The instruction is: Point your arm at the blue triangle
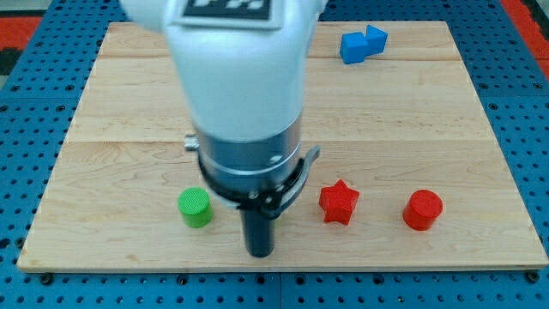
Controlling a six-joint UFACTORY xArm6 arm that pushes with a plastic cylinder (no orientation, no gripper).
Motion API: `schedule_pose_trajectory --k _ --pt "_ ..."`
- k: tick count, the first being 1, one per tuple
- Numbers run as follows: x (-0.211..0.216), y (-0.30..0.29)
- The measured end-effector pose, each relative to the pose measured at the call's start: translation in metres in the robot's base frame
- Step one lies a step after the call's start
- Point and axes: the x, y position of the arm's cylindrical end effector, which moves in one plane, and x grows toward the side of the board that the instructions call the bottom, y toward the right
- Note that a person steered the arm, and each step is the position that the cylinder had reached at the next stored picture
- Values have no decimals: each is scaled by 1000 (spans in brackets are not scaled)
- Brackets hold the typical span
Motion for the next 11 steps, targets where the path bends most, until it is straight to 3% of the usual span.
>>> schedule_pose_trajectory --k 2,3,4,5,7,8,11 --pt "10 -5" --pt "29 -45" --pt "27 -176" --pt "-24 -245" --pt "-129 -242" --pt "-138 -174" --pt "-205 155"
